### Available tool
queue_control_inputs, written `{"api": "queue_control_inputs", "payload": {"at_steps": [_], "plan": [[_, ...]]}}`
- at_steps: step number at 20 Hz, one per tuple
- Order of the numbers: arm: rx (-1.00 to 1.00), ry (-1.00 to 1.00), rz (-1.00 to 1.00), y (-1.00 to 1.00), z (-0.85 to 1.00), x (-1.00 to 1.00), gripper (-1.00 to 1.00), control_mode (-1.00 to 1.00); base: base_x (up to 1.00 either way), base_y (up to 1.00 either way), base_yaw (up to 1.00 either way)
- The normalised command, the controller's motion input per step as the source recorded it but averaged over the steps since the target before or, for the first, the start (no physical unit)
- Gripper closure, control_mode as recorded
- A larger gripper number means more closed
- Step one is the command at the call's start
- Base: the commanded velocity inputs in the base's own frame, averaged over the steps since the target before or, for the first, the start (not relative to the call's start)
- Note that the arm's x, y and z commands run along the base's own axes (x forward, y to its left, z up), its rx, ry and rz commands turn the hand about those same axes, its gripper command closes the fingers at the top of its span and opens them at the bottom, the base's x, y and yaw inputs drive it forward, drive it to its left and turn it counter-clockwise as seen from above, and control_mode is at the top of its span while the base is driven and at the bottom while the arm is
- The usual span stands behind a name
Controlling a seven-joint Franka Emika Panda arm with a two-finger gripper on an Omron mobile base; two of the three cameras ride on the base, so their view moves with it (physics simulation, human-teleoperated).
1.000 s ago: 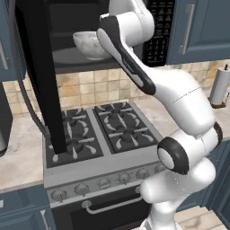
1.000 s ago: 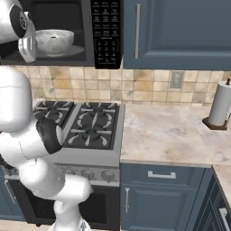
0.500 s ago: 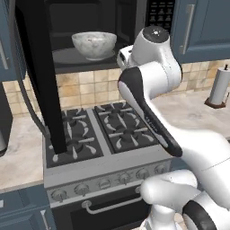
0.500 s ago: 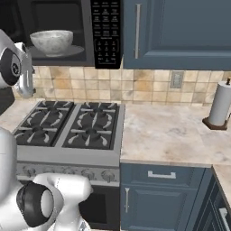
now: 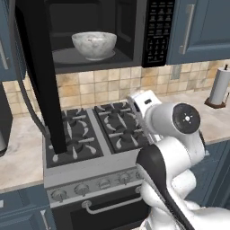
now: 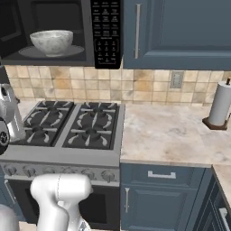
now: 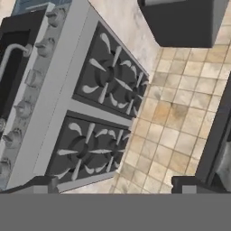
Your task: Pick the sweet potato from the sink and place it in the bowl. Then pick the bowl and place it in the microwave. Then close the microwave door and press the start button.
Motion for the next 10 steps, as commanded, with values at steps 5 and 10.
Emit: {"api": "queue_control_inputs", "payload": {"at_steps": [5, 10], "plan": [[0.0, -0.15, 0.0, 0.44, -0.17, -0.8, -1.0, -1.0, 0.0, 0.0, 0.0], [0.0, -0.11, -0.02, 0.52, -0.14, -0.64, -1.0, -1.0, 0.0, 0.0, 0.0]]}}
